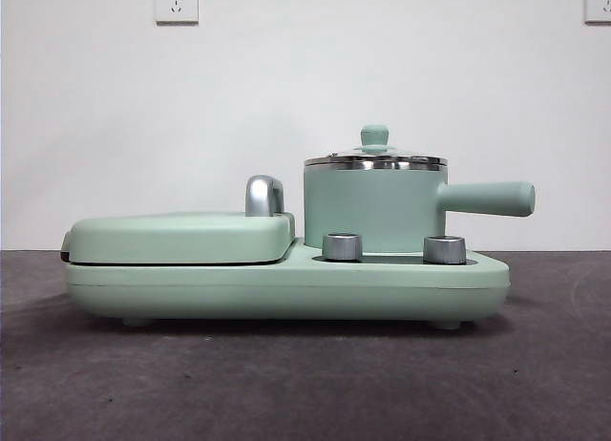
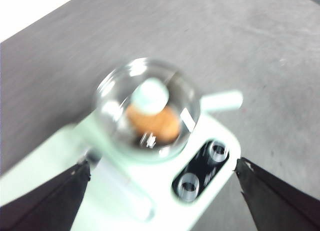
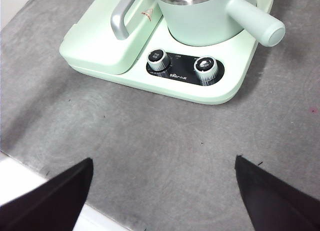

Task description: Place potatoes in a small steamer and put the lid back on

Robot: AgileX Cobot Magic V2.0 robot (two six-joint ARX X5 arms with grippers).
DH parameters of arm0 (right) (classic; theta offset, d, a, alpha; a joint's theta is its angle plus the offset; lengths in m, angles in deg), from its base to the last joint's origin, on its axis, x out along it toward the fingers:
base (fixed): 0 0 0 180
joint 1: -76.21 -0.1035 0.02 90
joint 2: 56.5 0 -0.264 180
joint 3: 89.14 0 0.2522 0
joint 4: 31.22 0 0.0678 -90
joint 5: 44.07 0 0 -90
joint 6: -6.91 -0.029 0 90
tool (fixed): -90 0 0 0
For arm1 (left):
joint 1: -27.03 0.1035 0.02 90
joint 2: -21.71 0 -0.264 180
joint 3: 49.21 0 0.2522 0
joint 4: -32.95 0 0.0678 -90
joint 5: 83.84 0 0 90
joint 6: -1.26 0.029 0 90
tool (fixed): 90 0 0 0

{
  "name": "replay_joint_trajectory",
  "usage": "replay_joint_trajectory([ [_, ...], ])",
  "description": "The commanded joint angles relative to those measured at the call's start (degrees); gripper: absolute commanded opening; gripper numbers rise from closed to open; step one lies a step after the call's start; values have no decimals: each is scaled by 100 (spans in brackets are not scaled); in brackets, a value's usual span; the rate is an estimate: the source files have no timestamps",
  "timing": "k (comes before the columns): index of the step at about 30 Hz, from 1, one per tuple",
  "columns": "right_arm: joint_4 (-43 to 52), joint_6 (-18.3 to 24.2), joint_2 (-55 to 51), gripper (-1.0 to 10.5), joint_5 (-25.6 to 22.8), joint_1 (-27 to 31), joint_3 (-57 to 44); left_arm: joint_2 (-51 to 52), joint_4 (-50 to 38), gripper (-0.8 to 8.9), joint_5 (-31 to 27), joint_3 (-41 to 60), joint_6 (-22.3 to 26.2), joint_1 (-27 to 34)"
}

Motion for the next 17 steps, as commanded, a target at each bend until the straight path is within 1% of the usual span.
replay_joint_trajectory([
  [1, 48, -28, 17, 451, 2, -35, 42, 562, 17, 468, -7, 470, -214, 138],
  [3, 55, 68, 17, 451, 0, -35, 42, 1443, -72, 468, -7, 1475, -236, 278],
  [8, 83, 258, 20, 452, 0, -35, 42, 2942, -407, 468, -7, 3473, -313, 363],
  [12, 223, 269, 24, 452, 7, -35, 42, 4063, -839, 468, -4, 4981, -433, 363],
  [17, 584, 269, 24, 451, 127, -35, 42, 5324, -1532, 463, 33, 6749, -1025, 363],
])
